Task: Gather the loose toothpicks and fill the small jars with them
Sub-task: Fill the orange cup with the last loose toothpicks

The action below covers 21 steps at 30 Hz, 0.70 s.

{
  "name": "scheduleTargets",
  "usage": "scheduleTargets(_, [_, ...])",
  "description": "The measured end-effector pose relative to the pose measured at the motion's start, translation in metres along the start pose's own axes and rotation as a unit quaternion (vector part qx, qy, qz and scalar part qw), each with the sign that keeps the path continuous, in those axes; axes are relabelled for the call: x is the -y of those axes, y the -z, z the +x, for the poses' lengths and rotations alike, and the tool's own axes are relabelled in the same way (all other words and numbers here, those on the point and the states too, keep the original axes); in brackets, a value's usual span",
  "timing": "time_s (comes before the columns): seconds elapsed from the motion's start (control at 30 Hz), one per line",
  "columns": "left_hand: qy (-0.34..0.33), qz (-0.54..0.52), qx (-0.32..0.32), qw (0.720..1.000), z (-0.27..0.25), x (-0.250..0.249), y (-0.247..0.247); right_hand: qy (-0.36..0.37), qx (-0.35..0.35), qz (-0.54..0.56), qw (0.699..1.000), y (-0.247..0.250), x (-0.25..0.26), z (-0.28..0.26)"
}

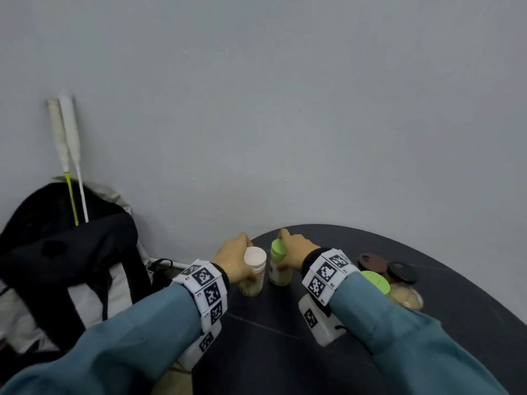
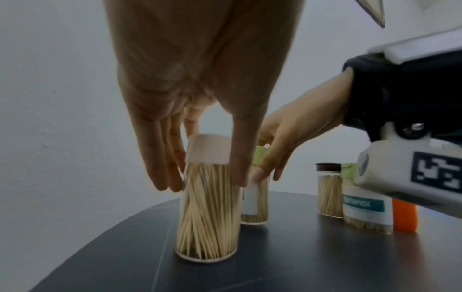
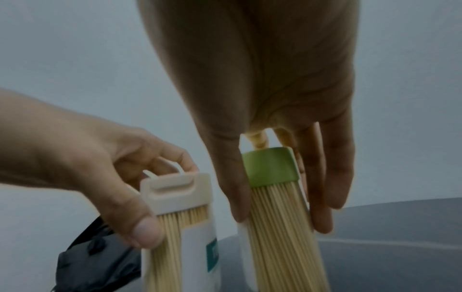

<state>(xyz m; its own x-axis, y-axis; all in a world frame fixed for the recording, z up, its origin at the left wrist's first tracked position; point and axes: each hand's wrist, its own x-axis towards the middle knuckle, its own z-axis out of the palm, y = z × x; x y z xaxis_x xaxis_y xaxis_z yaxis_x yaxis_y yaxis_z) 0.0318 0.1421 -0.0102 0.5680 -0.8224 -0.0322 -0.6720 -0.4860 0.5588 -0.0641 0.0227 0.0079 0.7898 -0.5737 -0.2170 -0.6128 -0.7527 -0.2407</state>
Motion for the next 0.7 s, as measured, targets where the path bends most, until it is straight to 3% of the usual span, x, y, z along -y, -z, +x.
scheduleTargets(0.33, [-0.058, -0.062, -0.029, 0.996, -0.005, -0.053, -0.005, 0.055, -0.012, -0.088, 0.995, 0.031, -0.059, -0.091])
scheduleTargets(0.7, [-0.083, -0.042, 0.014, 0.996, 0.023, -0.105, -0.053, 0.078, -0.026, -0.137, 0.987, 0.005, -0.098, -0.094])
